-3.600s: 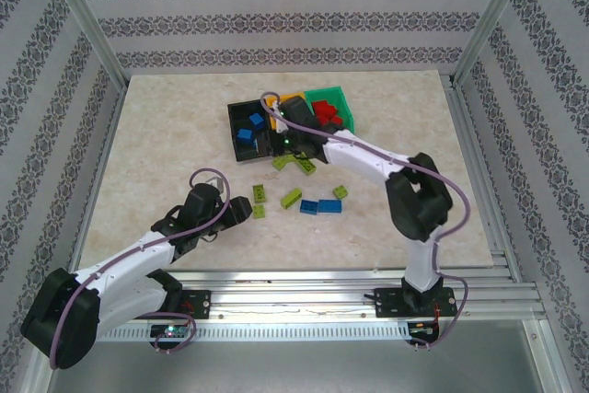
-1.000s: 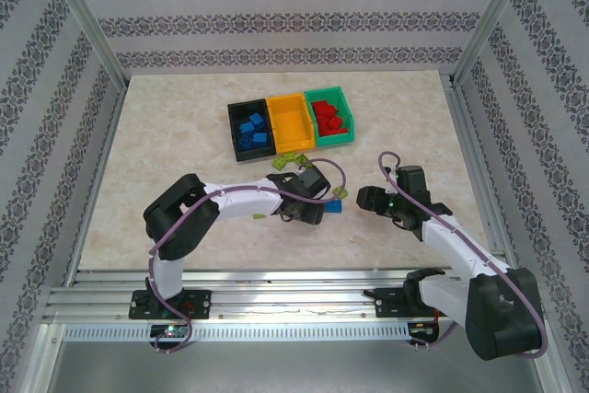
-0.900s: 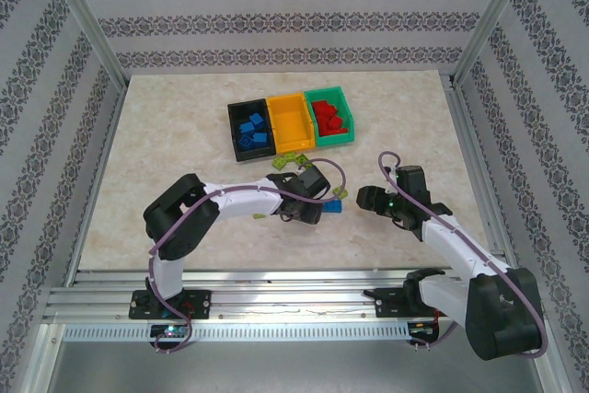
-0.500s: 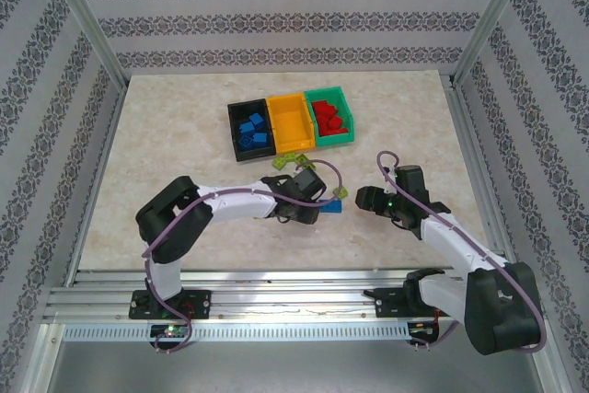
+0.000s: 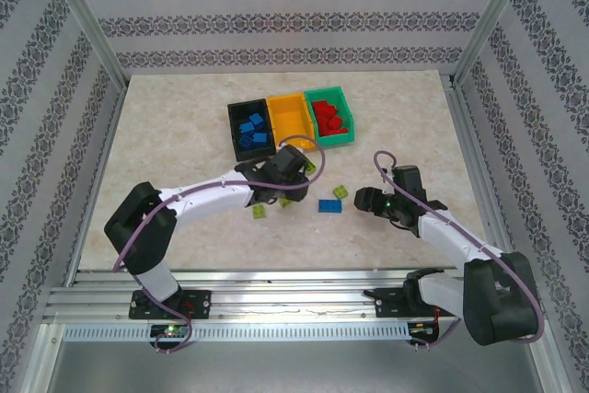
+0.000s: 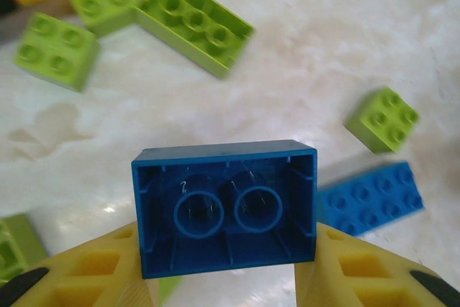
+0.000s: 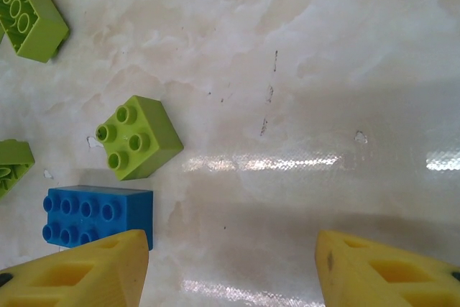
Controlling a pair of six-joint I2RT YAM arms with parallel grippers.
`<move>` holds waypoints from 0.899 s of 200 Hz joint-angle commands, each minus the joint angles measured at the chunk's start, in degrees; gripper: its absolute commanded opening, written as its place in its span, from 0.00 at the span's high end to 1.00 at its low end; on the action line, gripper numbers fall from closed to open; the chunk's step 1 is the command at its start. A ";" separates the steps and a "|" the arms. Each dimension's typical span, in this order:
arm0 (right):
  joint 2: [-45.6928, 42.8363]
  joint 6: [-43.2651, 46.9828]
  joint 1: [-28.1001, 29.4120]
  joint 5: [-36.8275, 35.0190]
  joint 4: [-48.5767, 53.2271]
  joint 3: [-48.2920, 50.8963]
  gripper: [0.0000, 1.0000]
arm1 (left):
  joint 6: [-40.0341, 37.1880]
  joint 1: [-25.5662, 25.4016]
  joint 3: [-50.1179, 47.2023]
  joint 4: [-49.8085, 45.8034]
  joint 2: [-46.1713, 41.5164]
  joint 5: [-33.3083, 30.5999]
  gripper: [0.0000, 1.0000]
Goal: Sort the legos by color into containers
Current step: Place the lego in the container.
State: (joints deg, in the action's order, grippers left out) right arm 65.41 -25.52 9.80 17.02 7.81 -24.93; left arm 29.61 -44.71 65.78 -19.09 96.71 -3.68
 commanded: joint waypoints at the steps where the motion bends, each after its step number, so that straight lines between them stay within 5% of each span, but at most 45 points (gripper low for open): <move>1: -0.19 0.03 0.85 -0.30 -1.04 -0.39 0.37 | -3.10 4.59 3.86 -3.71 -0.41 -0.62 0.65; 67: -1.22 0.30 1.53 -0.74 -0.96 -0.12 0.37 | -10.37 19.04 19.60 -10.61 5.68 4.74 0.61; 118: -2.02 0.47 1.62 -0.26 -0.85 0.18 0.37 | -11.63 22.82 34.26 -20.14 15.44 3.30 0.32; 180: -2.01 0.56 1.75 -0.15 -0.93 0.18 0.37 | -7.83 22.77 19.81 -9.57 6.61 10.82 0.30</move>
State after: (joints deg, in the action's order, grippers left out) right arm 63.42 -25.50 10.76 16.97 7.79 -24.93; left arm 19.97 -22.00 91.26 -32.34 109.16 3.55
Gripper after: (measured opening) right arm 0.633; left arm 0.700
